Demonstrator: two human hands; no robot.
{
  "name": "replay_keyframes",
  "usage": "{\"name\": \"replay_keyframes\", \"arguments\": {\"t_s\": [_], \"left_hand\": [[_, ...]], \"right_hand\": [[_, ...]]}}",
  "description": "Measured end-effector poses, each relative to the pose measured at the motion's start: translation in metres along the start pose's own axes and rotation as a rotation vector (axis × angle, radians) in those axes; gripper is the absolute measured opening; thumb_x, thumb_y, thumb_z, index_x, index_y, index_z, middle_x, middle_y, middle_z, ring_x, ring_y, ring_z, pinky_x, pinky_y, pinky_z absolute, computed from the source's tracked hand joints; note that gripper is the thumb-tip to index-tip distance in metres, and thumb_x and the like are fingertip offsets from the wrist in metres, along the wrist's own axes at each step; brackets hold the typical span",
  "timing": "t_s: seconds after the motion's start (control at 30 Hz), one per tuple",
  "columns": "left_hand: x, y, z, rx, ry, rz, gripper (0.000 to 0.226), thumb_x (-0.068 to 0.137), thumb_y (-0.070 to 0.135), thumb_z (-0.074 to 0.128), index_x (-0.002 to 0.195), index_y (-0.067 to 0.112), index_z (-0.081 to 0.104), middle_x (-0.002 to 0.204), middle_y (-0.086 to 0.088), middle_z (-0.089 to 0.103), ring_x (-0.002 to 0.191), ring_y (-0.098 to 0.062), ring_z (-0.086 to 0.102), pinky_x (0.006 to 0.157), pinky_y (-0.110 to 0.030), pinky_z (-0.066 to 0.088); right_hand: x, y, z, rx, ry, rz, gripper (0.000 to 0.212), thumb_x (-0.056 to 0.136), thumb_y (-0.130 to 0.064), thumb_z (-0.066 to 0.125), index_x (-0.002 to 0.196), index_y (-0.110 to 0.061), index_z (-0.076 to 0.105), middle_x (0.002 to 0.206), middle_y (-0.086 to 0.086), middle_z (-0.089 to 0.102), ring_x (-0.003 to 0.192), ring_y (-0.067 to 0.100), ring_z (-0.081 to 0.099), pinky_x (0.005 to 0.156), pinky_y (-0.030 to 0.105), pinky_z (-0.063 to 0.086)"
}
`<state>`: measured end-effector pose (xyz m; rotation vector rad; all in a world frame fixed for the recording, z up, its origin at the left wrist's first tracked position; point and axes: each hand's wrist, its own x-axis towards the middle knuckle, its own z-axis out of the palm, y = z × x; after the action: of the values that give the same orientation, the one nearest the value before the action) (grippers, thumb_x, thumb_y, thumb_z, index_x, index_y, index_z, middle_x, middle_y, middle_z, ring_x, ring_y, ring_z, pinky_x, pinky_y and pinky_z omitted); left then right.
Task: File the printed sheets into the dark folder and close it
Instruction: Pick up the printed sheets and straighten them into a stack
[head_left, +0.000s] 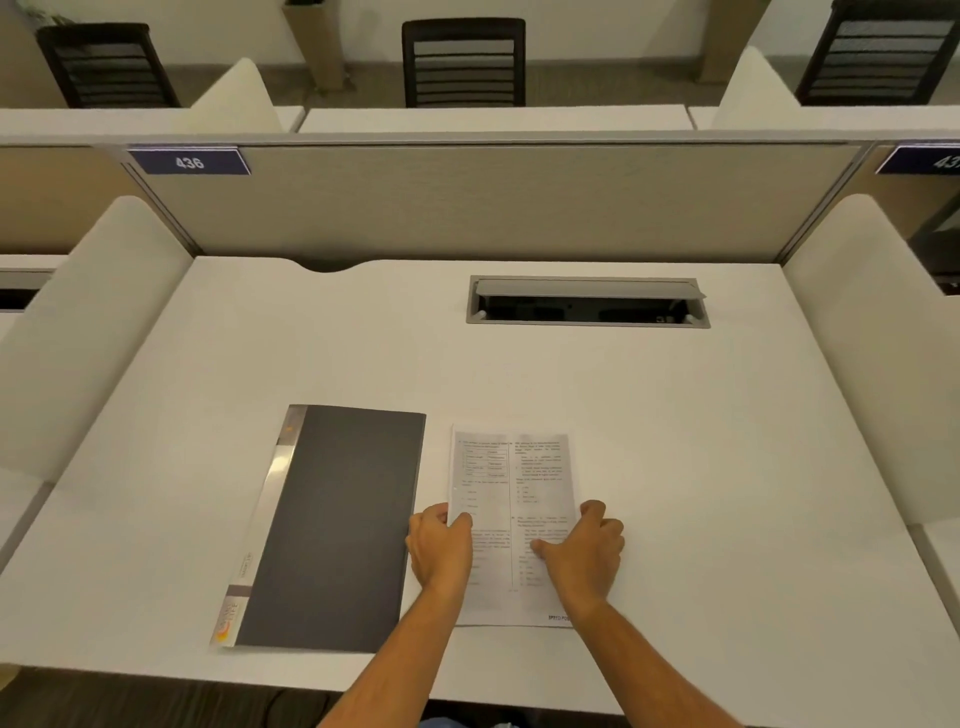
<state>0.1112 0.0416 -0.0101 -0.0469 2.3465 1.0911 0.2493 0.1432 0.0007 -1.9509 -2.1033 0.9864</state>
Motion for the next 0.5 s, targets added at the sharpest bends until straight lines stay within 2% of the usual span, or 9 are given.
{"name": "replay_keyframes", "arguments": {"t_s": [0.2, 0.3, 0.37, 0.43, 0.5], "left_hand": [[-0.001, 0.009, -0.006, -0.014, -0.045, -0.030, 0.032, 0.089, 0.027, 0.075, 0.113, 0.024, 0.053, 0.114, 0.002, 0.058, 0.101, -0.024, 0.064, 0.085, -0.049, 0.063], [0.002, 0.011, -0.008, -0.127, -0.075, -0.073, 0.047, 0.090, 0.021, 0.076, 0.128, 0.020, 0.048, 0.123, -0.004, 0.056, 0.100, -0.023, 0.065, 0.075, -0.038, 0.058], [0.005, 0.011, -0.009, -0.182, -0.111, -0.081, 0.055, 0.089, 0.019, 0.078, 0.136, 0.018, 0.048, 0.126, -0.006, 0.056, 0.102, -0.026, 0.068, 0.075, -0.036, 0.059], [0.008, 0.010, -0.009, -0.206, -0.148, -0.074, 0.051, 0.087, 0.020, 0.081, 0.130, 0.022, 0.053, 0.124, -0.007, 0.062, 0.100, -0.026, 0.072, 0.077, -0.039, 0.065], [0.009, 0.008, -0.009, -0.220, -0.203, -0.051, 0.037, 0.088, 0.020, 0.081, 0.118, 0.025, 0.060, 0.118, -0.004, 0.071, 0.096, -0.023, 0.076, 0.078, -0.042, 0.068]], "right_hand": [[-0.001, -0.008, -0.002, 0.019, 0.002, 0.059, 0.084, 0.065, -0.030, 0.104, 0.124, -0.016, 0.047, 0.123, 0.013, 0.055, 0.116, 0.034, 0.057, 0.092, 0.043, 0.058], [0.000, -0.009, -0.003, 0.020, 0.001, 0.075, 0.086, 0.063, -0.030, 0.105, 0.124, -0.016, 0.046, 0.124, 0.012, 0.056, 0.116, 0.034, 0.057, 0.094, 0.044, 0.058], [0.002, -0.008, -0.003, 0.003, -0.003, 0.069, 0.086, 0.062, -0.033, 0.105, 0.123, -0.016, 0.046, 0.123, 0.012, 0.056, 0.116, 0.034, 0.057, 0.095, 0.045, 0.059], [0.003, -0.007, -0.004, -0.004, -0.012, 0.068, 0.085, 0.063, -0.034, 0.104, 0.122, -0.016, 0.047, 0.123, 0.011, 0.056, 0.116, 0.033, 0.057, 0.095, 0.044, 0.058], [0.004, -0.007, -0.004, -0.002, -0.020, 0.072, 0.083, 0.064, -0.034, 0.104, 0.122, -0.016, 0.048, 0.122, 0.010, 0.055, 0.116, 0.032, 0.057, 0.095, 0.042, 0.057]]}}
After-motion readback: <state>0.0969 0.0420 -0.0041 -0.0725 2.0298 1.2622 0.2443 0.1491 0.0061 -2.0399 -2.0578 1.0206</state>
